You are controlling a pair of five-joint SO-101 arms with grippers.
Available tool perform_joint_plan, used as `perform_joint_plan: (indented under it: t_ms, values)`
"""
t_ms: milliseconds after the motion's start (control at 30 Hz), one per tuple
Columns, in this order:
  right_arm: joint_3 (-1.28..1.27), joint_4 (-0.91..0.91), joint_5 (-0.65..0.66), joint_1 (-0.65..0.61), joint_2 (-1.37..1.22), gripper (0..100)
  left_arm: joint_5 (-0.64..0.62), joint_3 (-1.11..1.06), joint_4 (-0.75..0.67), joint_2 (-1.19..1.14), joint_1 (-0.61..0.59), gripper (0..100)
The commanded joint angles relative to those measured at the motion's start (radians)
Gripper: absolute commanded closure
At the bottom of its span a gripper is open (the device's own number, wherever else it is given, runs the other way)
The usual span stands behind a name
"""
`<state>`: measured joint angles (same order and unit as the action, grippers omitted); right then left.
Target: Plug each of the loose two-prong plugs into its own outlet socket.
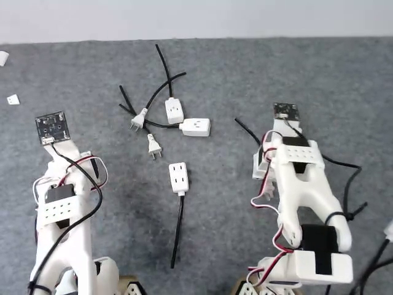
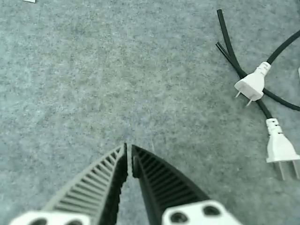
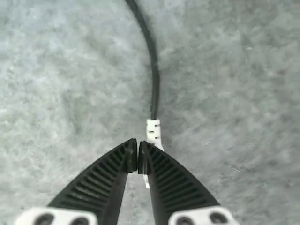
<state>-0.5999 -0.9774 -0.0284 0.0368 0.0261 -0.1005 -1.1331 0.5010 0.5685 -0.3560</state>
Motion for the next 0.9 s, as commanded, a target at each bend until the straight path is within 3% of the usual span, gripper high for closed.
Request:
perform_joint_plan:
  t_ms: [0, 233, 600, 867]
  values:
    - [0.055, -0.018, 0.021, 0.053, -0.007, 99.0, 0.011, 0.013, -0.035, 0.023, -0.003, 99]
    - [0.052, -0.047, 0.061, 0.090, -0.010, 99.0, 0.011, 0.013, -0.037, 0.023, -0.003, 99]
    - [0.091, 0.024, 0.078, 0.027, 0.002, 98.7, 0.011, 0.013, -0.037, 0.023, -0.003, 99]
    - [0.106, 0.022, 0.236, 0.035, -0.005, 92.0, 0.012, 0.013, -0.034, 0.023, -0.005, 99]
